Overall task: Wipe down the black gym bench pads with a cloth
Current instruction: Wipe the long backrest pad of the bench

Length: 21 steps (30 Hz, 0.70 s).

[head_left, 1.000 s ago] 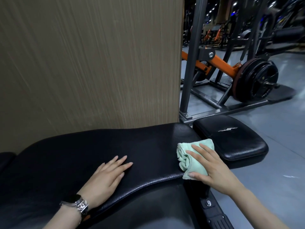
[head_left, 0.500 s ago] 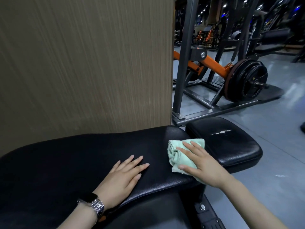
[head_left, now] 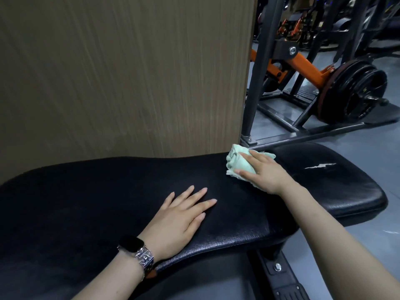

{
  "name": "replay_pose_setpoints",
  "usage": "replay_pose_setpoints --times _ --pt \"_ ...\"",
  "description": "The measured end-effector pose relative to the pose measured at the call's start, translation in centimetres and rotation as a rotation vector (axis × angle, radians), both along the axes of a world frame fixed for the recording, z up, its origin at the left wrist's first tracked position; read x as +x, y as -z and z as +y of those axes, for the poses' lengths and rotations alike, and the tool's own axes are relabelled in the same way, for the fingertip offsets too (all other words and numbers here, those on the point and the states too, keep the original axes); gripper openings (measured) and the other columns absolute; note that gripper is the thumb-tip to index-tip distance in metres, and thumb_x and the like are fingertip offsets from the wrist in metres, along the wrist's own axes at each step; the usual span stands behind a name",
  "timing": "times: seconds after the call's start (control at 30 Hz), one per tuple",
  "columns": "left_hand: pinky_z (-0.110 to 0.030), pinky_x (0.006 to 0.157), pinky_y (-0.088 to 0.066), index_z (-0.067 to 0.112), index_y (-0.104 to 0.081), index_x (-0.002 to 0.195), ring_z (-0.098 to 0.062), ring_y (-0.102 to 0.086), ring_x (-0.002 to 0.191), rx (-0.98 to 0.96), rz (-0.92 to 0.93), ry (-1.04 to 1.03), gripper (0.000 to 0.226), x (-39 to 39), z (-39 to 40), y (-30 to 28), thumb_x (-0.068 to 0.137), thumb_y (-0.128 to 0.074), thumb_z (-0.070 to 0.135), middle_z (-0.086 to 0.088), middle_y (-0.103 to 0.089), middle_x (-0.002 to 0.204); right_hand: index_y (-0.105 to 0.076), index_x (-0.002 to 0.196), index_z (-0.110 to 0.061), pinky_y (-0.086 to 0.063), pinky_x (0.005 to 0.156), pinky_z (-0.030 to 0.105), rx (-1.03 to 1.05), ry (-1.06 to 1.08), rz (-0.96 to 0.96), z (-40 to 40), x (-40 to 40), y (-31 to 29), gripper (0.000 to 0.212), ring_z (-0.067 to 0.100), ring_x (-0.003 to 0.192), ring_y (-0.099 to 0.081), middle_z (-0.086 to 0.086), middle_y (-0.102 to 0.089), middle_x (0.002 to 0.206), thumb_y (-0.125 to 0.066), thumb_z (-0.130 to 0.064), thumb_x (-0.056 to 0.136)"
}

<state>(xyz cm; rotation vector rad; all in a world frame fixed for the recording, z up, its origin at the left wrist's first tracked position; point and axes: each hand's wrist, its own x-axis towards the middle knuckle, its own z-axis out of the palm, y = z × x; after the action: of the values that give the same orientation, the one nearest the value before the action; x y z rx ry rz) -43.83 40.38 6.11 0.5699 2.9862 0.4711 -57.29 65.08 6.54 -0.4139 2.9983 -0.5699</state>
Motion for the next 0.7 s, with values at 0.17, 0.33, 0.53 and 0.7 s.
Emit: replay_pose_setpoints --times 0.17,0.33,0.53,0.7 --pt "-0.029 0.113 0.009 0.06 -0.012 0.136 0.008 0.017 0.137 -0.005 0.008 0.013 0.053 -0.2 -0.3 0.5 0.085 0.0 0.062 0.035 0.003 0.148 -0.013 0.15 -0.04 -0.017 0.113 0.04 0.078 0.015 -0.027 -0.9 -0.6 -0.1 0.066 0.016 0.146 -0.004 -0.008 -0.006 0.16 -0.034 -0.063 0.092" --pt "-0.025 0.111 0.01 0.054 -0.016 0.14 0.009 0.015 0.136 0.013 0.02 0.003 0.066 -0.2 -0.4 0.3 0.078 0.004 0.061 0.032 0.002 0.149 -0.004 0.15 -0.04 -0.004 0.116 0.043 0.236 -0.037 0.003 -1.7 0.9 0.0 0.066 0.017 0.147 0.007 -0.009 0.003 0.16 -0.024 -0.064 0.093" --pt "-0.027 0.113 0.007 0.046 -0.018 0.143 0.004 0.012 0.137 -0.007 -0.012 -0.026 0.062 0.9 -2.0 -0.1 0.085 -0.007 0.063 0.025 -0.001 0.153 0.002 0.148 -0.044 0.004 0.116 0.043 0.253 -0.13 0.001 -3.5 4.6 -0.1 0.072 0.013 0.146 0.013 -0.01 0.007 0.159 -0.013 -0.075 0.085" --pt "-0.027 0.111 0.007 0.047 -0.016 0.143 0.006 0.014 0.135 -0.027 -0.012 -0.062 0.073 3.0 -5.2 -0.3 0.075 0.002 0.068 0.024 0.001 0.153 0.005 0.148 -0.044 0.004 0.117 0.042 0.27 -0.177 0.008 -6.2 7.2 -0.5 0.091 0.012 0.145 0.015 -0.012 0.01 0.159 0.002 -0.085 0.067"
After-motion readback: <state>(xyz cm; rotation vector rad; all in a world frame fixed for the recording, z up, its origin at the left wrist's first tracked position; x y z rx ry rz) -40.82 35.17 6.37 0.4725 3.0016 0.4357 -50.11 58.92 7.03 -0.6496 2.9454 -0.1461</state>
